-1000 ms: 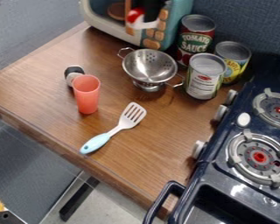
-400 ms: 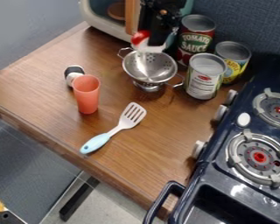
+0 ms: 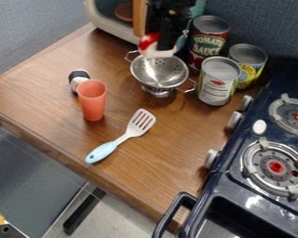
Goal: Pick up the red thing and put it in the bowl
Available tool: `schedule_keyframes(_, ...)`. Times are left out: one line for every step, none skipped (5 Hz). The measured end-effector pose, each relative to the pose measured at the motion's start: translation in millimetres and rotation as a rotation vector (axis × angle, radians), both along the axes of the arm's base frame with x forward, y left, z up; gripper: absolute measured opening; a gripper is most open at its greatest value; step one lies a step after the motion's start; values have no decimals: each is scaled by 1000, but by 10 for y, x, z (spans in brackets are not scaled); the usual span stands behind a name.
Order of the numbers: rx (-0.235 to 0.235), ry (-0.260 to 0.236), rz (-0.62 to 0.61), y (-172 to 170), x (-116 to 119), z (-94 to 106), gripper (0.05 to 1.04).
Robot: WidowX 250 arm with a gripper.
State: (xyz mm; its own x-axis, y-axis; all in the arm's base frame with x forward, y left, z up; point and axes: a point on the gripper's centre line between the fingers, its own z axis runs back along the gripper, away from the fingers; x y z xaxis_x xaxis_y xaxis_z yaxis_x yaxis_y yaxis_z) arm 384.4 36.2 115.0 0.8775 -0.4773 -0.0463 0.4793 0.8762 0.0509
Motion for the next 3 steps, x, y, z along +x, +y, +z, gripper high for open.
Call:
schedule_keyframes(-43,-10,24,85,-2,37,681)
schedule_keyframes(-56,-20,40,160,8,57,956)
schedule_keyframes(-74,-19,50,170,27,32,1008)
